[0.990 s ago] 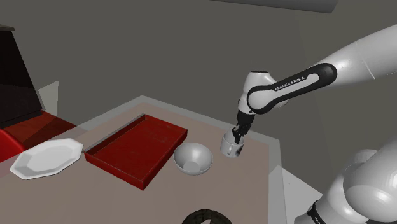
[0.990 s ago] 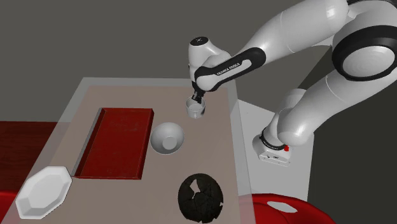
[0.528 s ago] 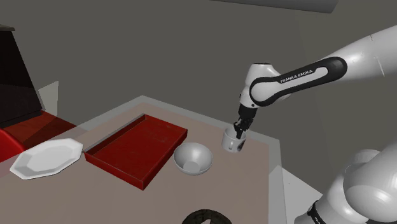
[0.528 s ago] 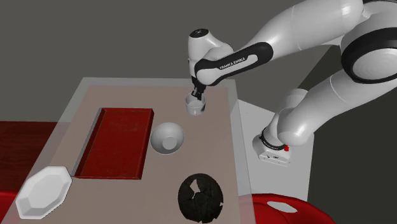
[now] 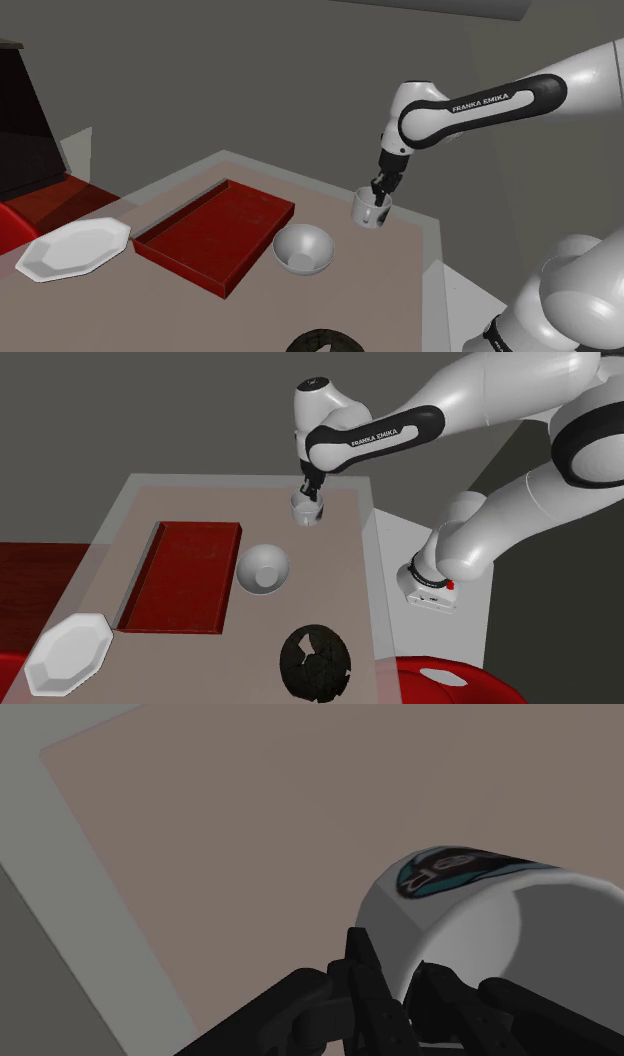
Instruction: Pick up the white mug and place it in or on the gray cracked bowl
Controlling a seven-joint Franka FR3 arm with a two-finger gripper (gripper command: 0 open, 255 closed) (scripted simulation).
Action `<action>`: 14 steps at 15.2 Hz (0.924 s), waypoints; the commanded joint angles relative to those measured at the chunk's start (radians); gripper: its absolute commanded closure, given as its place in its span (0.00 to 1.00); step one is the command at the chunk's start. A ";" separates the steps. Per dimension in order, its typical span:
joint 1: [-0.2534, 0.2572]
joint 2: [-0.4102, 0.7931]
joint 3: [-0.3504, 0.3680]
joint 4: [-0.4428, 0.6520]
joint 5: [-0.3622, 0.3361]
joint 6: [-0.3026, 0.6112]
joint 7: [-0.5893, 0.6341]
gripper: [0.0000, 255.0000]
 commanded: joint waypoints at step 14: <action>0.061 -0.164 0.101 -0.016 0.046 -0.142 0.139 1.00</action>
